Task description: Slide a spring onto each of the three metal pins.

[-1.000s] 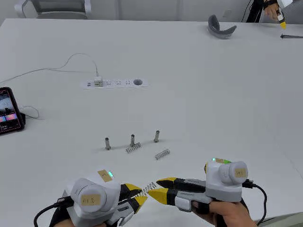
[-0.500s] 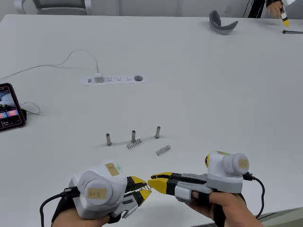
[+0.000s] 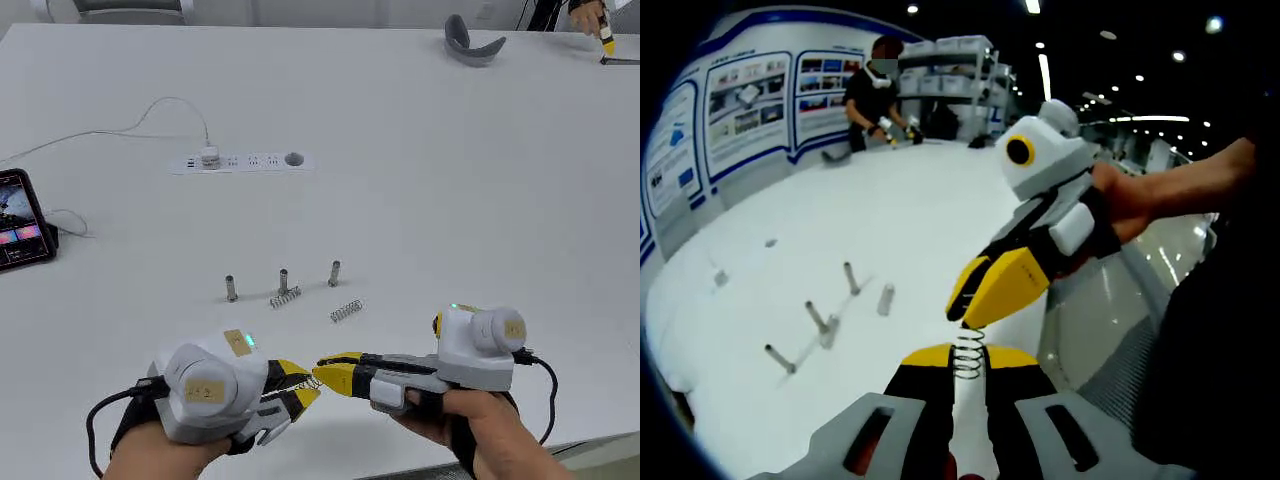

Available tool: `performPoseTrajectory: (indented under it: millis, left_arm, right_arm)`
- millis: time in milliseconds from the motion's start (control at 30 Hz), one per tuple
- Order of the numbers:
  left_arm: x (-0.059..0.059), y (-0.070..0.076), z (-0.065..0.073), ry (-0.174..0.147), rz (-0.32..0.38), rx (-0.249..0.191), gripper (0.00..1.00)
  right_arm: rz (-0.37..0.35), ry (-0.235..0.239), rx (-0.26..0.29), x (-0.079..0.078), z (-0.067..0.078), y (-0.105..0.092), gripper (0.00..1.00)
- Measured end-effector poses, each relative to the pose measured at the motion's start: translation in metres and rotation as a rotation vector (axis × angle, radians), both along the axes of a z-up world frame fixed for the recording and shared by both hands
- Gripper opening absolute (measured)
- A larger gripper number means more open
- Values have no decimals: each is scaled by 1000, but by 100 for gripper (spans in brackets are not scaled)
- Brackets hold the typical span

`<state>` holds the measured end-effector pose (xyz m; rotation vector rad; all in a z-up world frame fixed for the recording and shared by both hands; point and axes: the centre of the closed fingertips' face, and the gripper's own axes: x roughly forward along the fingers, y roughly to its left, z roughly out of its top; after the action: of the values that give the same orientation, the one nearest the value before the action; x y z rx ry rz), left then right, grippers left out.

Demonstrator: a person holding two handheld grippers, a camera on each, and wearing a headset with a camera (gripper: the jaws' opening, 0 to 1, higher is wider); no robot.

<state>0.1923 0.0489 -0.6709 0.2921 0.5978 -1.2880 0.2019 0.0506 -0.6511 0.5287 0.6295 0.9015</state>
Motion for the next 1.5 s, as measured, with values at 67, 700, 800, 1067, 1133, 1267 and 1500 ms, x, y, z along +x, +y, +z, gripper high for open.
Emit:
performPoseTrajectory:
  millis: [67,700,800,1067,1133,1267,1500]
  left_arm:
    - [1,-1,1,-2,-7,-6,10]
    - [9,-19,21,-16,-147,-76,10]
    - [9,-19,22,-21,-155,-74,10]
    - [9,-20,25,-39,-180,-67,10]
    - [10,-21,26,-44,-185,-62,10]
    - [9,-21,24,-58,-209,-42,10]
    - [6,-19,17,-64,-216,-41,11]
  right_arm:
    - [39,-20,-51,0,1,0,12]
    - [472,-170,-419,4,21,6,13]
    - [532,-184,-464,4,21,6,12]
    - [663,-219,-557,2,20,4,12]
    - [686,-232,-581,1,20,4,12]
    - [732,-247,-628,-1,16,3,12]
    - [714,-252,-621,-3,10,3,12]
